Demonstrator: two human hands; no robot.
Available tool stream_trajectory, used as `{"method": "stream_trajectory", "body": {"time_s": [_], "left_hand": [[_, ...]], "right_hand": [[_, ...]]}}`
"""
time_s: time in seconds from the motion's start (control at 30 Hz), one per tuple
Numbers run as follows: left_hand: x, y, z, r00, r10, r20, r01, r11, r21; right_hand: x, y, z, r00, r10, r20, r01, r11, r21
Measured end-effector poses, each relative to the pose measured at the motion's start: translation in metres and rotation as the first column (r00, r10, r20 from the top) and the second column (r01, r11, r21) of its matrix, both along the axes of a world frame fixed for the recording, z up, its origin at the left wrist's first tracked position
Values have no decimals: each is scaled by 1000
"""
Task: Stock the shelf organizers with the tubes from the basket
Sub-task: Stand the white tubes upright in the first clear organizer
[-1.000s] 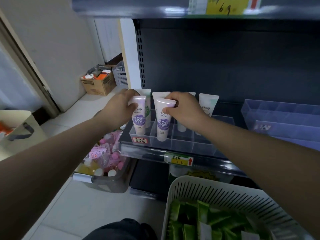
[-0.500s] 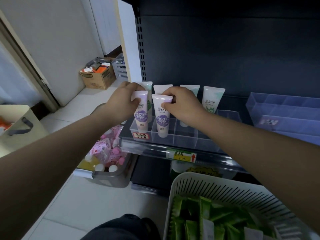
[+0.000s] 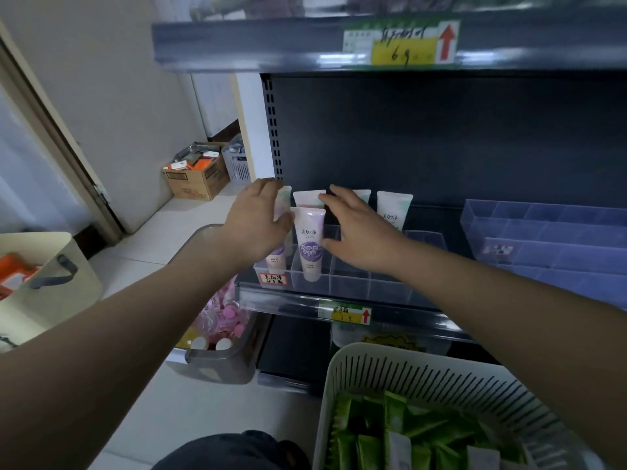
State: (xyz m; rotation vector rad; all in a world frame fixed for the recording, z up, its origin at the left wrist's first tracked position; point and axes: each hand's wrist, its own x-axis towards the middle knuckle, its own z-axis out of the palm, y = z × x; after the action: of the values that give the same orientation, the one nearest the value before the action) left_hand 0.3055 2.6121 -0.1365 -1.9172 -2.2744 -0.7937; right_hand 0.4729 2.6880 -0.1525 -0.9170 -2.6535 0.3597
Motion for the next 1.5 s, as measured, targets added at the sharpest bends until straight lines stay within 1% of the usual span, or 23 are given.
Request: {"method": "stream_trajectory", "body": {"time_s": [0.1,0.2,0.33,0.4,0.57,0.7,0.83,1.0,1.1,1.3,1.4,1.5], "left_hand": [[17,-3,-2,998,28,-53,-28,1000,3],[36,-5,-10,989,63,-133,-70,997,-45],[63,-13,-19,977,40,-210,-47,998,-28],[78,-19,-20,968,40,-249,-47,999,-20],[118,-35,-29,964,17,-267,-32,998,-51],[147,-44,-42,974,-36,-226,18,997,-81],[174,-53,-62,971,-88,-224,62,990,-123],[202,-63,-91,962,-159,-223,117,975,-190],[217,-66,-108,961,-198,-195,140,952,-273],[245,-71,-144,946,-313,-87,256,884,-391],[257,-69,-163,928,-372,12,337,828,-448],[267,-65,-182,913,-379,153,397,735,-550]], "right_hand": [[15,-9,4,998,9,69,-14,997,71],[34,-16,5,991,-12,135,1,997,82],[60,-24,4,975,-48,215,21,992,123],[75,-29,2,970,-61,235,35,993,116],[115,-43,-7,965,-85,248,65,994,88],[150,-53,-21,961,-118,251,103,992,75],[182,-66,-41,956,-159,245,147,987,69],[215,-83,-68,953,-169,252,179,984,-16],[232,-90,-86,939,-181,292,207,976,-62],[257,-95,-124,913,-177,368,256,950,-178],[266,-93,-142,909,-167,383,291,911,-293],[276,-87,-161,875,-169,454,356,860,-365]]}}
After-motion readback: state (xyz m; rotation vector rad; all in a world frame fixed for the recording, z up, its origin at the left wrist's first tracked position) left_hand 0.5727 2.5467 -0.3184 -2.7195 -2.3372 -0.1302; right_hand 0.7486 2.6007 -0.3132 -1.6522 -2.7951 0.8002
